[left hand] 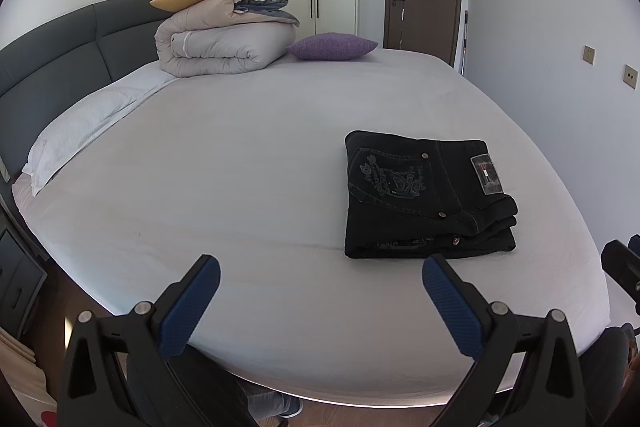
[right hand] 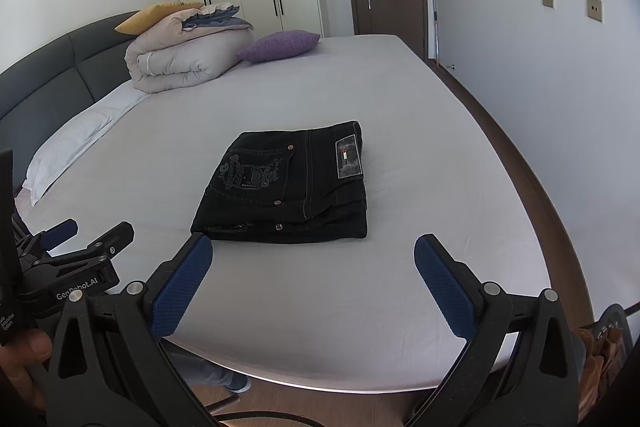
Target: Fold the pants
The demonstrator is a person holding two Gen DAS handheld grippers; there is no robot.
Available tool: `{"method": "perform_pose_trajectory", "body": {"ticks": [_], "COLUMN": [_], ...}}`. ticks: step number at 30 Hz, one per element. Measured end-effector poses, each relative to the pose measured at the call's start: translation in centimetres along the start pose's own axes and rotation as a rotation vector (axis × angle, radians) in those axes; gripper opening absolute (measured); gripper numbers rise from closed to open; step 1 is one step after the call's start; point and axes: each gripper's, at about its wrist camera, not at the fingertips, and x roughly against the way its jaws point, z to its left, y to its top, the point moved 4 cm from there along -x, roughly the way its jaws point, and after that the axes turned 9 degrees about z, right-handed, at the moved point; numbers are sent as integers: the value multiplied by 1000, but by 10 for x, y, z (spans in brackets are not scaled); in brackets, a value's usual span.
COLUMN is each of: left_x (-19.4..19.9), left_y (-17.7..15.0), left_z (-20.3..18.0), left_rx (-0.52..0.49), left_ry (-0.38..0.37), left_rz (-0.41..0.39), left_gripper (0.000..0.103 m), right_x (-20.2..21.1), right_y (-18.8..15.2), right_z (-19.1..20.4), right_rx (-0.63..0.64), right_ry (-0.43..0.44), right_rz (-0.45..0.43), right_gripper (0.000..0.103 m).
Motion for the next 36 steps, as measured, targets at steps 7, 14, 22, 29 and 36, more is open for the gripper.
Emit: {"method": "perform_pose_trajectory", "body": {"ticks": [7,14,22,29,36], "left_x": [0,0,0,0,0], "left_y": [0,0,0,1,0], "left_z": [0,0,2,2,3], "left_rx": [-1,-1,-3,-3,-5], "left_ry": [0,0,0,0,0], "left_rz": [0,0,2,4,4], "left_gripper": [103,103,103,103,103], "right_x": [-1,-2,-5,-7,-10], "right_y": [0,-1,-2,-3,-4], "right_z": [1,2,0,0,-2], "right_rx": [0,2,4,6,9], "right_ry": [0,-2,0,1,3], "right_rz": [1,3,8,13,17], "right_gripper": [103,103,103,103,103]}}
